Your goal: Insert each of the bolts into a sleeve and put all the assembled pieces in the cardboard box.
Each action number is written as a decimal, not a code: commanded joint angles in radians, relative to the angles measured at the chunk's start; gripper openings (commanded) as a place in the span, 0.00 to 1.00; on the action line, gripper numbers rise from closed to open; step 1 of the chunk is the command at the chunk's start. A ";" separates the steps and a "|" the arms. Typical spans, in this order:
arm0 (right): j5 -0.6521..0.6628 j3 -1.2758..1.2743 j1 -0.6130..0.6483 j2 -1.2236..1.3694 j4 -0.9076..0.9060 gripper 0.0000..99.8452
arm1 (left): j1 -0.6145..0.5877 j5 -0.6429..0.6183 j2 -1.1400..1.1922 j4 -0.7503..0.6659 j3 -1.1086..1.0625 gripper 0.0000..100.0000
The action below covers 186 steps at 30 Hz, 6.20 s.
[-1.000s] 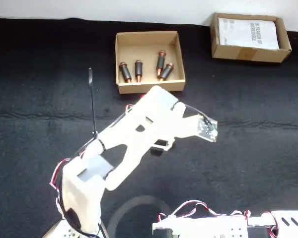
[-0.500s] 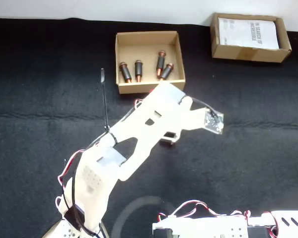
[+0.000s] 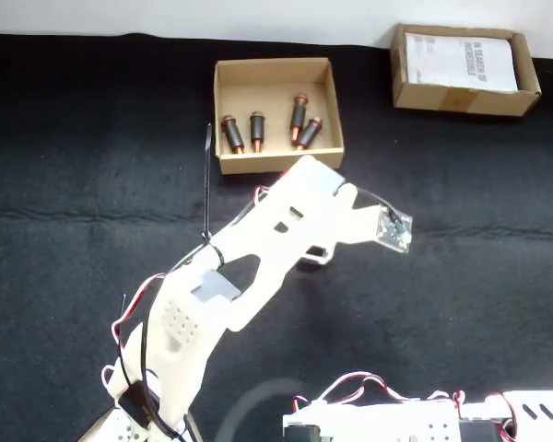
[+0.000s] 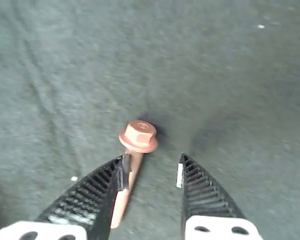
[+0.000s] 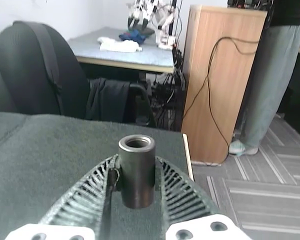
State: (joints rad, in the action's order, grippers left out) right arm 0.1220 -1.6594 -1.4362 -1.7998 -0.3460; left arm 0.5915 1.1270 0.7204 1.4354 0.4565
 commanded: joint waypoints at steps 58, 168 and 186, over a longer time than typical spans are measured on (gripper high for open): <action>0.018 -0.150 1.205 -0.010 -0.248 0.01 | -0.522 -0.730 -0.708 0.308 0.380 0.01; -0.238 -0.150 1.911 -0.010 -0.137 0.01 | -0.004 -1.333 -1.399 -1.069 -1.156 0.01; -0.238 -0.150 1.910 -0.010 -0.137 0.01 | 0.008 -1.335 -1.523 -0.967 -1.159 0.01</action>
State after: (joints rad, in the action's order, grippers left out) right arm -0.1066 -1.6594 0.4726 -1.7998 -0.5056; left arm 0.5900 -0.2018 -0.7679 0.4534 -0.7081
